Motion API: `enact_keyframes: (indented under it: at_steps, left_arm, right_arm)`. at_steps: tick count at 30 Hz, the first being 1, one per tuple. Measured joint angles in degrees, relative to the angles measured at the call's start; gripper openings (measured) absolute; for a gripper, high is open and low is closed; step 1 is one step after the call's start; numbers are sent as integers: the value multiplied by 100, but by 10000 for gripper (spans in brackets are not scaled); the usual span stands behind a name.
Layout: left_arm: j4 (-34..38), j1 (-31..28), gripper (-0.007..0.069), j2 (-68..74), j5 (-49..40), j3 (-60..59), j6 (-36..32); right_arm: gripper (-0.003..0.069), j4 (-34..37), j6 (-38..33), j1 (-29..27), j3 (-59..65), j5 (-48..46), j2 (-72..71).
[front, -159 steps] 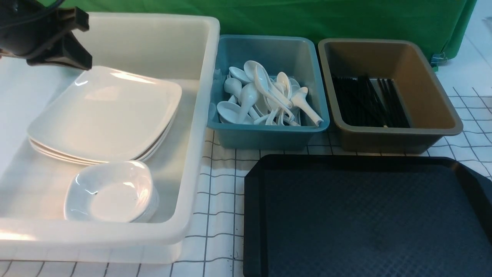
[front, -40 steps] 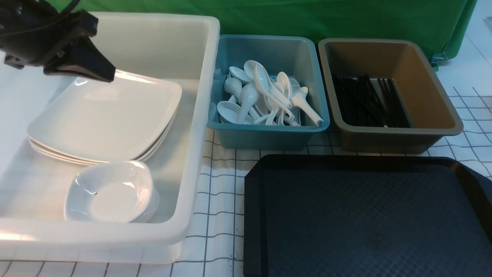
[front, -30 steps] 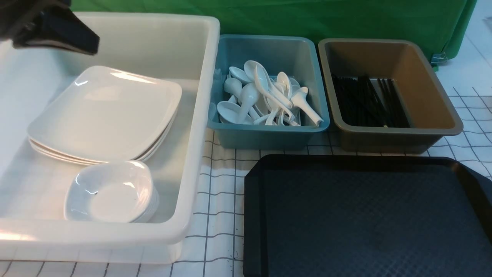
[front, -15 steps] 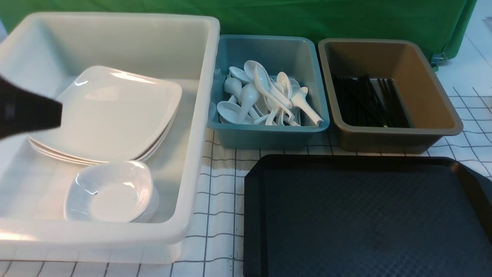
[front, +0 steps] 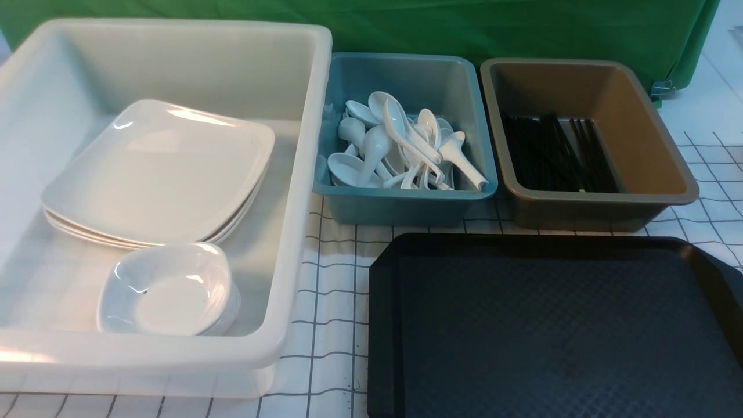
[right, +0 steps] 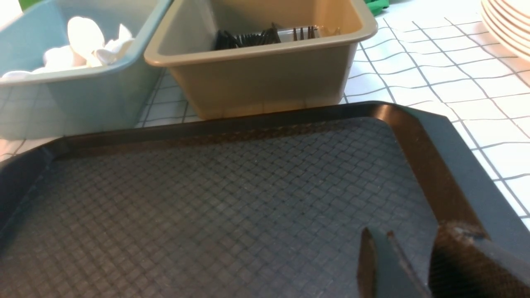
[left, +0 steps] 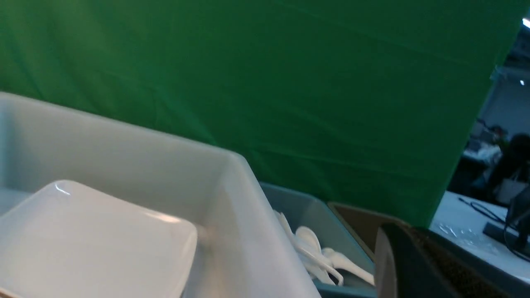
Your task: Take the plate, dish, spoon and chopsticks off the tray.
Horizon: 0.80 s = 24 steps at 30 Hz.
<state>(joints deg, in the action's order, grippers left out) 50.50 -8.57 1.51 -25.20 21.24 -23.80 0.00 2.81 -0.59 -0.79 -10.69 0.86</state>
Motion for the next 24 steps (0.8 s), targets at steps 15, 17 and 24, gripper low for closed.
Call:
enact_keyframes:
  at_steps: [15, 17, 24]
  left_arm:
    - [-676, 0, 5, -53, 269, -103, -157]
    - [-1207, 0, 5, -53, 269, -103, -157]
    - [-2616, 0, 5, -53, 540, -173, -169]
  right_arm:
    - [242, 0, 0, 0, 0, 0, 0]
    - [242, 0, 0, 0, 0, 0, 0]
    - [242, 0, 6, 0, 0, 0, 0]
